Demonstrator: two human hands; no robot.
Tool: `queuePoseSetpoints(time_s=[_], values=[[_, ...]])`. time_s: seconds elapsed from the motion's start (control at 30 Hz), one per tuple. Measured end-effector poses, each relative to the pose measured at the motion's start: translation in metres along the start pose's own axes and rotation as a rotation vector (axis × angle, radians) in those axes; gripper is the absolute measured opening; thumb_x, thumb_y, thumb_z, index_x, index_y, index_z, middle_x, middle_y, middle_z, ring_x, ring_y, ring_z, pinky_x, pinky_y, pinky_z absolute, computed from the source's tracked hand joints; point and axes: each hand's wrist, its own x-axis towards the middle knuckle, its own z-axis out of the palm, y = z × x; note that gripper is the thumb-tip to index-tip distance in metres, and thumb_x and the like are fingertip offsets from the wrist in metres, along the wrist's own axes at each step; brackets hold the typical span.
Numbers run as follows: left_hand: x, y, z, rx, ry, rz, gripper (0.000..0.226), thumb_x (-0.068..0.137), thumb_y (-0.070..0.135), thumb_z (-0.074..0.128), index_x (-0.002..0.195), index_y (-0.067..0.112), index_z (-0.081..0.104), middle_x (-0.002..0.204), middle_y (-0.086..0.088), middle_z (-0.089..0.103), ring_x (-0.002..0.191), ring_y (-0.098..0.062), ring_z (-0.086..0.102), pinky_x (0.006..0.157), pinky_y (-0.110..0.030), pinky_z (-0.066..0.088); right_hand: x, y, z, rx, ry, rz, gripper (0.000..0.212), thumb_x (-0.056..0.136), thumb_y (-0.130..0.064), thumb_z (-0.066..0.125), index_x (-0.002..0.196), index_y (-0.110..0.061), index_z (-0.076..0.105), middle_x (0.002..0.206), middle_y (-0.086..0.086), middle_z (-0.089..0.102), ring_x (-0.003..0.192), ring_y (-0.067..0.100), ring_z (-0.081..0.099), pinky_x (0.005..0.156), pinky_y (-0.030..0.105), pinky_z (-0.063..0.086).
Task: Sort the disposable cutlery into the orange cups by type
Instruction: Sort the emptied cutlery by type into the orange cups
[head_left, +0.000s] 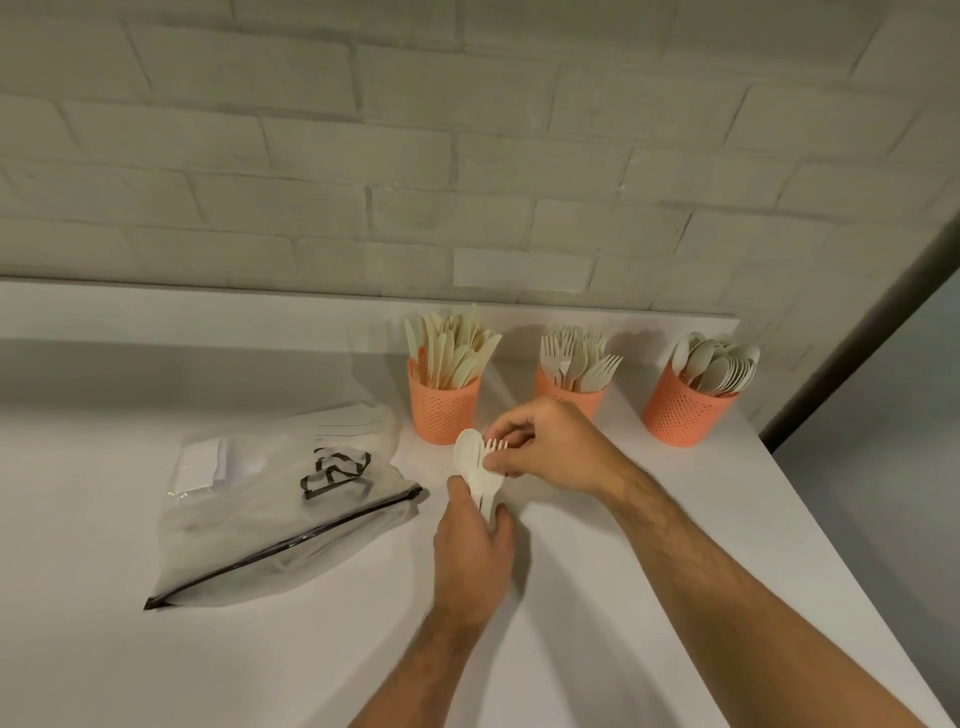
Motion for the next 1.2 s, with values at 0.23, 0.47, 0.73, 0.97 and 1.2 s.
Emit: queuePoseSetpoints(time_s=[0.23, 0.47, 0.73, 0.97, 1.2], values=[[-0.003, -0.005, -0.011, -0.162, -0.126, -0.015, 0.033, 0.088, 0.011, 0.067, 0.083, 0.027, 0.038, 0.065, 0.013, 0.048, 0.05, 0.0, 0.046, 0.048, -0.017, 0.038, -0.007, 0.002, -0.022, 0.143, 0.096, -0.007, 0.003, 0.089, -0.009, 0.073, 0.088, -0.011, 0.071, 0.078, 0.002, 0.074, 0.071, 0.017, 0.072, 0.072, 0.035, 0.061], [0.002, -0.014, -0.01, -0.199, -0.11, -0.065, 0.027, 0.088, 0.013, 0.064, 0.081, 0.016, 0.038, 0.064, 0.004, 0.042, 0.053, -0.011, 0.04, 0.053, -0.029, 0.04, 0.005, -0.019, -0.092, 0.049, 0.591, -0.266, 0.028, 0.088, -0.008, 0.071, 0.108, -0.027, 0.071, 0.084, 0.007, 0.073, 0.075, 0.03, 0.069, 0.075, 0.039, 0.058], [0.0, -0.014, -0.012, -0.204, -0.102, -0.012, 0.026, 0.09, 0.01, 0.063, 0.08, 0.013, 0.039, 0.064, 0.001, 0.041, 0.053, -0.009, 0.037, 0.052, -0.019, 0.036, 0.04, 0.028, -0.098, -0.437, 0.724, -0.332, 0.03, 0.094, -0.007, 0.064, 0.122, -0.014, 0.071, 0.101, 0.01, 0.074, 0.084, 0.023, 0.065, 0.083, 0.035, 0.054], [0.002, -0.018, -0.011, -0.26, -0.112, -0.011, 0.021, 0.097, 0.013, 0.053, 0.081, 0.01, 0.04, 0.06, 0.002, 0.034, 0.054, -0.013, 0.034, 0.054, -0.029, 0.033, 0.042, 0.067, -0.053, -0.802, 0.652, -0.149, 0.052, 0.099, -0.045, 0.03, 0.126, -0.024, 0.068, 0.14, -0.008, 0.06, 0.135, 0.023, 0.05, 0.104, 0.041, 0.021], [0.003, -0.005, -0.012, -0.47, -0.129, -0.101, 0.026, 0.105, 0.014, 0.037, 0.081, 0.009, 0.044, 0.066, -0.003, 0.026, 0.053, -0.013, 0.025, 0.047, -0.024, 0.028, 0.011, 0.03, -0.04, -0.436, 0.66, -0.294, 0.036, 0.096, -0.028, 0.053, 0.128, -0.017, 0.064, 0.132, 0.001, 0.064, 0.122, 0.02, 0.058, 0.102, 0.04, 0.042]])
